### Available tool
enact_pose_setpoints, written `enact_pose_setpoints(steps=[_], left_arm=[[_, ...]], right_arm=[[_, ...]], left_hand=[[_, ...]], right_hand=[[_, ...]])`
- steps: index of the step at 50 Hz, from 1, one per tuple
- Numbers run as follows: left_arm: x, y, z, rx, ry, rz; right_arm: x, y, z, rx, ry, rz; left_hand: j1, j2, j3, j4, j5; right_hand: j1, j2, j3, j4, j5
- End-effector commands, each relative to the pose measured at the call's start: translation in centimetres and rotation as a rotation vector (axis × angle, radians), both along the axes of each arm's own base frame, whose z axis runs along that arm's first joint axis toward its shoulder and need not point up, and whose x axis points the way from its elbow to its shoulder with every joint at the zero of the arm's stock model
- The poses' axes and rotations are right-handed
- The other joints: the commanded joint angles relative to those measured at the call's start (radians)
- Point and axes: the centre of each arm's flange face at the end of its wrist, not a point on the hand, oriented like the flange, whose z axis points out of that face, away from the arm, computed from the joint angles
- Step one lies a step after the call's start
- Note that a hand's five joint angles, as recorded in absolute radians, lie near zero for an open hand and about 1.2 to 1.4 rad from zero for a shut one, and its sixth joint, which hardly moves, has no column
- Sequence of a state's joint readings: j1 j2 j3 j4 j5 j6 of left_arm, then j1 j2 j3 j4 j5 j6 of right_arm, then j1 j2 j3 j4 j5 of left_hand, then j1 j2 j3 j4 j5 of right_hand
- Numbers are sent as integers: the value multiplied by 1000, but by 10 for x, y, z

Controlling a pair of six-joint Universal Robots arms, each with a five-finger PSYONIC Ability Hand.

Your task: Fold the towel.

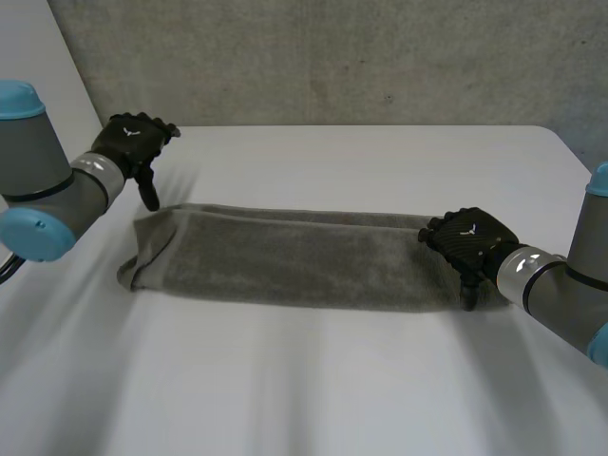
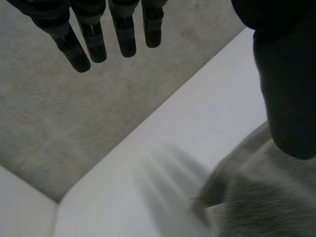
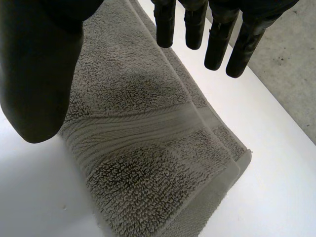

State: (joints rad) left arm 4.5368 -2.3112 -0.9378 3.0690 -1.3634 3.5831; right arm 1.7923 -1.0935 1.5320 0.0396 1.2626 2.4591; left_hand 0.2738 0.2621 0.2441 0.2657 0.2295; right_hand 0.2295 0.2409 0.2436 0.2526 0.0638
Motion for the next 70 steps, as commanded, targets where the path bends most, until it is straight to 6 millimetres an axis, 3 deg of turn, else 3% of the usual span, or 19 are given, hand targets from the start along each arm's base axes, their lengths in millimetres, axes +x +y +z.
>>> enact_pose_setpoints(steps=[1,11,15,29,35,40,50,55,62,70], left_arm=[[-7,42,-22,125,7,-92],[3,45,-56,82,-155,-108],[18,30,-68,34,-214,-76],[35,-3,-83,3,-245,17],[55,-19,-87,5,-258,84],[54,-15,-86,20,-250,81],[45,8,-63,14,-237,54],[31,31,-47,1,-233,14],[20,52,-34,-1,-199,-11],[8,72,-32,57,-90,-24]], right_arm=[[0,0,0,3,1,1],[-3,-1,0,8,12,-12],[-3,-1,-1,8,13,-13],[-2,2,-3,17,14,-9],[-2,1,-3,16,14,-10],[-2,1,-2,14,14,-10],[-5,-3,7,-11,2,-19],[-25,-11,21,-19,-8,-78],[-29,-5,17,54,-16,-58],[-36,-3,9,92,-19,-68]], left_hand=[[-72,-60,-42,-64,-202],[-66,-55,-36,-58,-196],[-66,-55,-36,-58,-196],[-66,-55,-36,-58,-196],[-66,-55,-36,-58,-196],[-63,-52,-34,-55,-194],[-66,-55,-36,-58,-196],[-69,-57,-39,-61,-199],[-78,-66,-48,-70,-208],[-75,-63,-45,-67,-205]], right_hand=[[-42,-53,-56,-65,-51],[-42,-53,-56,-65,-51],[-42,-53,-56,-65,-51],[-39,-50,-53,-62,-48],[-39,-50,-53,-62,-48],[-39,-50,-53,-62,-48],[2,-9,-12,-21,-7],[84,73,70,61,75],[134,123,120,111,126],[176,164,161,152,167]])
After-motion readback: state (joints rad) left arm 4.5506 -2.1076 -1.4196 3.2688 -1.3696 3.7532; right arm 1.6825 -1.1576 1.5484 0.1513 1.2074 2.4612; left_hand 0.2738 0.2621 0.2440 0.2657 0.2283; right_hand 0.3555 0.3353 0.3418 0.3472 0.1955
